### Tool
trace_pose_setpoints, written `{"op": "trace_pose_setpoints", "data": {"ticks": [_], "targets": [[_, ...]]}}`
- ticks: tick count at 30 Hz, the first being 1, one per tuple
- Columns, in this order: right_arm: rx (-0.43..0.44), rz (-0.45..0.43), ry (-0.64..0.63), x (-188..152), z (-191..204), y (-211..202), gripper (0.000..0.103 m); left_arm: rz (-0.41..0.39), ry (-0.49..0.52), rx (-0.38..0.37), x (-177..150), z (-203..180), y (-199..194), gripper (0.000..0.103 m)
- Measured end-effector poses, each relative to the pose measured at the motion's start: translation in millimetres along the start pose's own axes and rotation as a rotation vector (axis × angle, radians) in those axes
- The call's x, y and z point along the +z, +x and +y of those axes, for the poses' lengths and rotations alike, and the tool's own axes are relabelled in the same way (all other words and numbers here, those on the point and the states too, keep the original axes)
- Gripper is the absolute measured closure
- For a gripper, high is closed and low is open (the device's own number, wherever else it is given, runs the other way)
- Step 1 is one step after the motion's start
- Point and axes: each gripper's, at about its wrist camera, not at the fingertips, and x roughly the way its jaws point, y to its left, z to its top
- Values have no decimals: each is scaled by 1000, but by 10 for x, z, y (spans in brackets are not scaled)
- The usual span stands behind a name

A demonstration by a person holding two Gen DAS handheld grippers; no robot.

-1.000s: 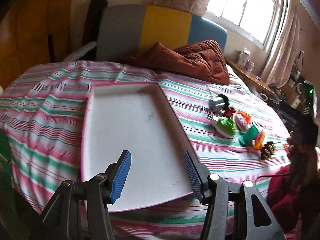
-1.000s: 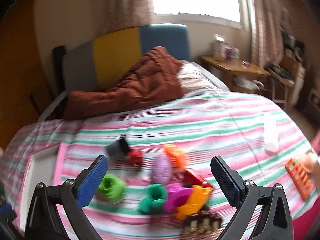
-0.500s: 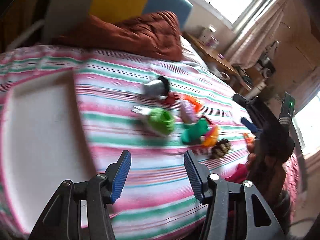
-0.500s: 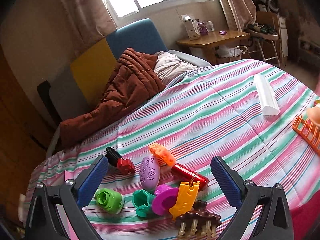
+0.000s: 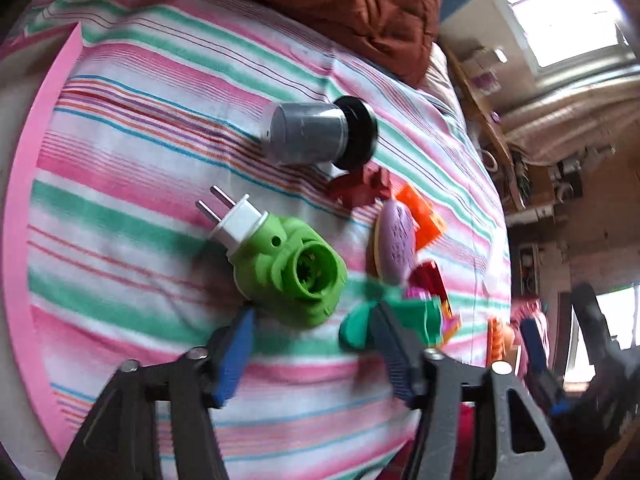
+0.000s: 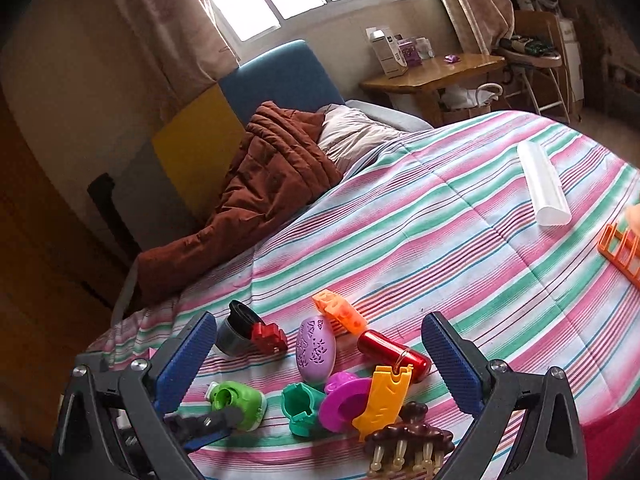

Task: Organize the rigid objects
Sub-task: 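Grasp the green plug-in device with the left gripper and lift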

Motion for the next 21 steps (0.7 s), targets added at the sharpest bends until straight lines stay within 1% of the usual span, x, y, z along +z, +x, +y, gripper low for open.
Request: {"op": "trace_pose_setpoints", "data": {"ticks": [2, 4, 6, 11, 17, 19, 21], "targets": [[8, 5, 12, 8, -19, 3, 0, -14, -9, 21, 68, -34, 76, 36], [13, 7, 17, 17, -30, 8, 0, -13, 2, 55, 146, -75, 180, 36], [16, 12, 21, 18, -36, 16, 0, -22, 33, 83, 233, -135, 254, 36], [18, 20, 29, 20, -50, 33, 0, -14, 119, 165, 366, -305, 368, 36], [13, 29, 38, 19, -64, 51, 0, -22, 145, 217, 447, -384, 383, 36], [8, 32, 35, 15, -62, 58, 0, -27, 193, 254, 456, -430, 428, 36], [8, 43, 33, 13, -60, 83, 0, -34, 271, 291, 410, -493, 477, 38]]}}
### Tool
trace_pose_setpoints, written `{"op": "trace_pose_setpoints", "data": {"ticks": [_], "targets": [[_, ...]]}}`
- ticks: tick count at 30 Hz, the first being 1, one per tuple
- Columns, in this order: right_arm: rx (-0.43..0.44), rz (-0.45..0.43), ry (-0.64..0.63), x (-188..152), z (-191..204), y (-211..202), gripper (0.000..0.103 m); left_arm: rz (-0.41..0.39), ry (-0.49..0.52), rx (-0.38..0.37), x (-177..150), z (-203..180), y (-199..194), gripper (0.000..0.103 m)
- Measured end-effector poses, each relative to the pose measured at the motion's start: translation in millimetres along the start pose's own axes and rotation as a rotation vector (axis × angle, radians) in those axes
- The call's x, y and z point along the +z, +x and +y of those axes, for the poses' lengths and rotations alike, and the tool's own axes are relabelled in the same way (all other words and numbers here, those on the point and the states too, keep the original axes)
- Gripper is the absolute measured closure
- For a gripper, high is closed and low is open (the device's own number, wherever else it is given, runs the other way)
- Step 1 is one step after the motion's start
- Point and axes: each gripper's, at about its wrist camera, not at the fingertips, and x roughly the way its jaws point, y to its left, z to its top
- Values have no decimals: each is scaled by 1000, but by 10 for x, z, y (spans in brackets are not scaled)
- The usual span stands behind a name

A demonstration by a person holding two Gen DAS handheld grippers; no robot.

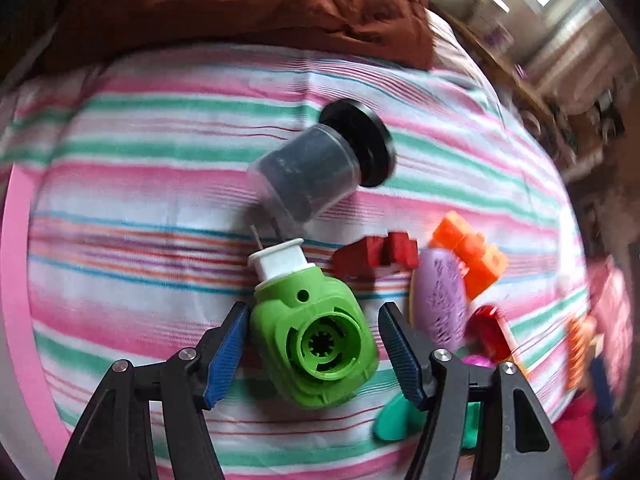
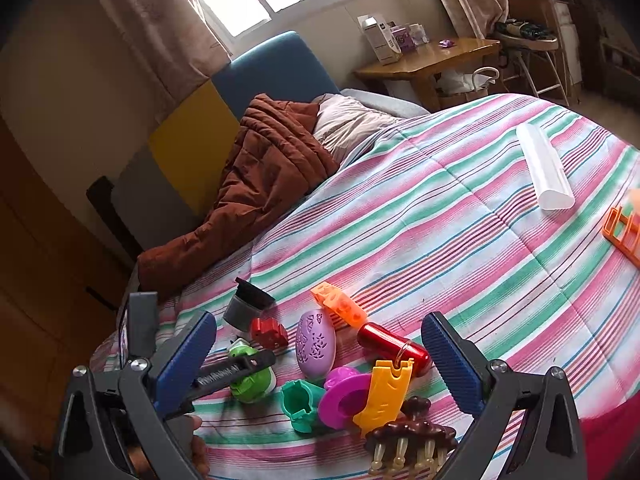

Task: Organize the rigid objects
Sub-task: 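Grasp the green plug-in device with the left gripper and lift, then carry the green device to the tray with the left gripper while the right gripper grasps the green cup piece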

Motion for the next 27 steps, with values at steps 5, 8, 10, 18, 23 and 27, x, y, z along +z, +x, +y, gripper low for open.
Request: {"op": "trace_pose_setpoints", "data": {"ticks": [5, 8, 10, 18, 23, 27], "targets": [[-4, 9, -7, -5, 4, 16, 0, -63, 119, -8, -287, 31, -102, 40], [-4, 19, -13, -8, 14, 36, 0, -95, 187, 10, -581, 75, -228, 40], [-3, 29, -19, -18, 20, 49, 0, -105, 221, 2, -755, 98, -289, 40], [-8, 67, -26, -43, 19, 122, 3, -142, 312, 0, -1263, 84, -519, 40], [7, 117, -133, -118, 212, 210, 20, -174, 323, -28, -1450, 92, -701, 40], [-20, 198, -283, -303, 450, 380, 24, -195, 308, -46, -1504, 145, -831, 40]]}}
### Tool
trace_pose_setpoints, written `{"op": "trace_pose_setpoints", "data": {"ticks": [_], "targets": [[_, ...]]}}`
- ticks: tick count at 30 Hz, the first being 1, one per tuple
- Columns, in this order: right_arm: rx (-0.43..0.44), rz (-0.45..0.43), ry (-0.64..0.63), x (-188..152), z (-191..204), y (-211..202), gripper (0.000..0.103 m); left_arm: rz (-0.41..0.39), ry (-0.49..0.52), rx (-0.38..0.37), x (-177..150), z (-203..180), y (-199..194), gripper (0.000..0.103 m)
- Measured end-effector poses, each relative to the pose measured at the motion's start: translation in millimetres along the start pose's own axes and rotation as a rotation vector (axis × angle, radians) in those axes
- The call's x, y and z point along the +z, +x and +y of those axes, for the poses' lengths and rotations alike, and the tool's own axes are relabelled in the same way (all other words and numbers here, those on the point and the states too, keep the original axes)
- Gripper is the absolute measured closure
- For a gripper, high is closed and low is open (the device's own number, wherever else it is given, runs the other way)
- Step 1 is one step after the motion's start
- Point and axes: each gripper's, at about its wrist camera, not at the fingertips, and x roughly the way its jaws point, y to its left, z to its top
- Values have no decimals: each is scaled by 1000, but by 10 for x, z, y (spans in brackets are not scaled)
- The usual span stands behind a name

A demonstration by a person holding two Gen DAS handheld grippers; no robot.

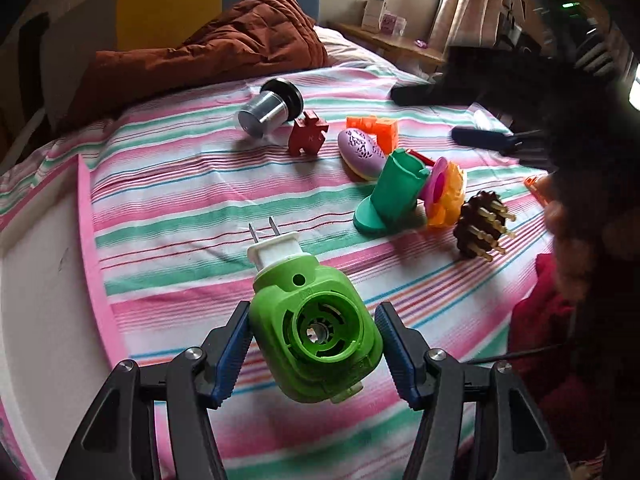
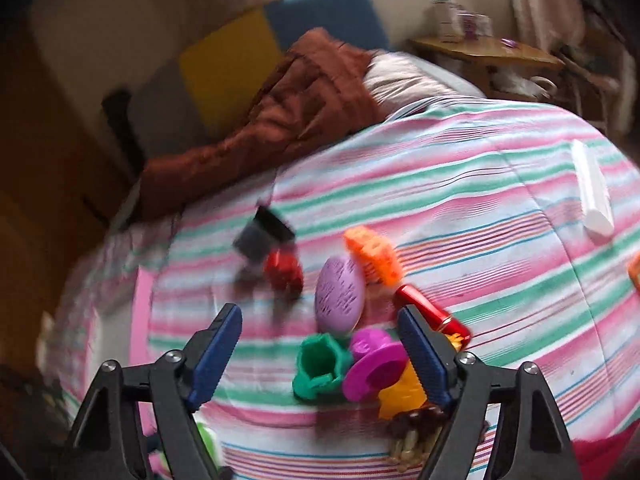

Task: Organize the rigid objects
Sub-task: 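Carry the green device to the tray with the left gripper while the right gripper grasps the green cup piece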

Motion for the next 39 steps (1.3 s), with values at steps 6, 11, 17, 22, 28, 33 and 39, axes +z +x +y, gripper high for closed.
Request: {"op": "trace_pose_setpoints", "data": {"ticks": [6, 11, 17, 22, 28, 33, 39], "targets": [[-162, 120, -217, -205, 257, 315, 55, -48, -11, -13, -71, 60, -250, 40], [-103, 142, -301, -291, 389, 328, 73, -87, -38, -20, -124, 169, -504, 40], [10, 161, -317, -356, 512, 327, 73, -135, -99, -16, -170, 383, -740, 40], [-6, 176, -341, -405, 582, 340, 73, -157, -163, 11, -238, 631, -881, 40], [-40, 192, -384, -442, 617, 382, 72, -154, -257, 63, -359, 990, -937, 40], [-46, 201, -387, -445, 608, 401, 72, -149, -306, 105, -472, 1201, -961, 40], [-69, 194, -425, -483, 654, 402, 72, -138, -324, 134, -553, 1314, -952, 40]]}}
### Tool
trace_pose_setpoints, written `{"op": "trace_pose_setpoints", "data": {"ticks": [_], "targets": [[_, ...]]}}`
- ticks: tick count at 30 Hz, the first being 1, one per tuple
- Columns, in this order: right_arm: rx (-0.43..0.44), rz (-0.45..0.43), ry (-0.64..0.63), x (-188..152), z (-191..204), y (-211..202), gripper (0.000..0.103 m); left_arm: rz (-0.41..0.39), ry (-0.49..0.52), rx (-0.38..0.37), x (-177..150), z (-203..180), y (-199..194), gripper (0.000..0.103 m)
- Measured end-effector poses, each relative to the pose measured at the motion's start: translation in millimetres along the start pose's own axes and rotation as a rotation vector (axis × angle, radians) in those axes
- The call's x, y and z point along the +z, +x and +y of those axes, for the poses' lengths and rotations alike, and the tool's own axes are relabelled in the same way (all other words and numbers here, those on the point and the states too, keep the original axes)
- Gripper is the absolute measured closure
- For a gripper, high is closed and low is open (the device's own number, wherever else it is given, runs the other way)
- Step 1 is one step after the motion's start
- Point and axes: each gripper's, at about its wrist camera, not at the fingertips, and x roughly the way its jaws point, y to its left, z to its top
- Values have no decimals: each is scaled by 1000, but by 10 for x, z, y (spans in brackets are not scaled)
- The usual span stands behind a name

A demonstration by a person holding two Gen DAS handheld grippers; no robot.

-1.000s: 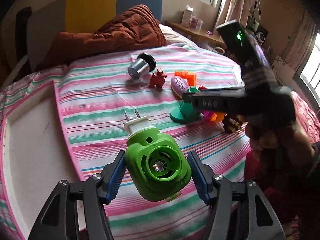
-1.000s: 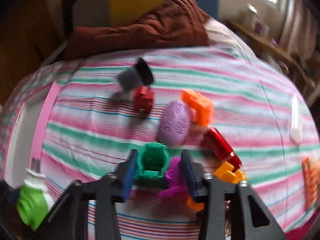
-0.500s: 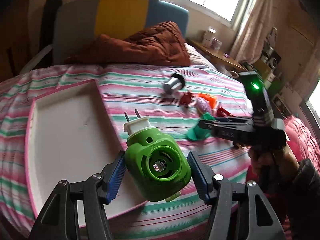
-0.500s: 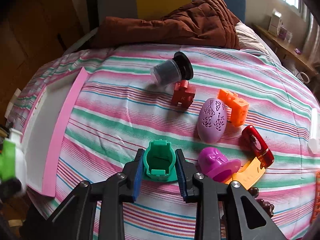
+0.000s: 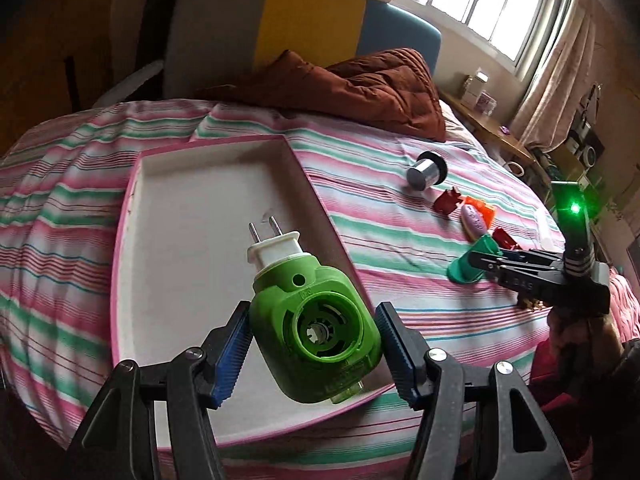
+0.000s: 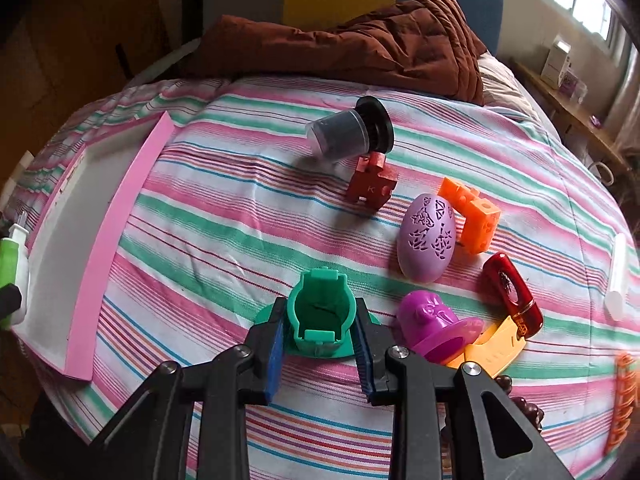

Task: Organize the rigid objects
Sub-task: 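Carry the green device to the tray with the left gripper while the right gripper grasps the green cup piece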

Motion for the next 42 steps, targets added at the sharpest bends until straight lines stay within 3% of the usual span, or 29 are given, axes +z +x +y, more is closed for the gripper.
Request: {"op": "trace_pose_setpoints", "data": {"ticks": [5, 13, 25, 30, 33, 42], "targets": [[-12, -5, -13, -2, 26, -5, 72, 7, -13, 36, 46, 162, 51, 40], [-19, -8, -23, -1, 47, 3, 72, 28, -23, 136, 415, 648, 294, 40], [-24, -8, -25, 2, 51, 8, 72, 75, -2, 167, 865, 1088, 813, 40], [-30, -10, -33, 1, 58, 7, 72, 48, 52, 251, 989, 1111, 904, 40], [-33, -10, -35, 3, 56, 6, 72, 44, 15, 225, 994, 1149, 843, 38], [-51, -10, -50, 3, 82, 16, 71, -59, -64, 256, 708, 1058, 232, 32]]}}
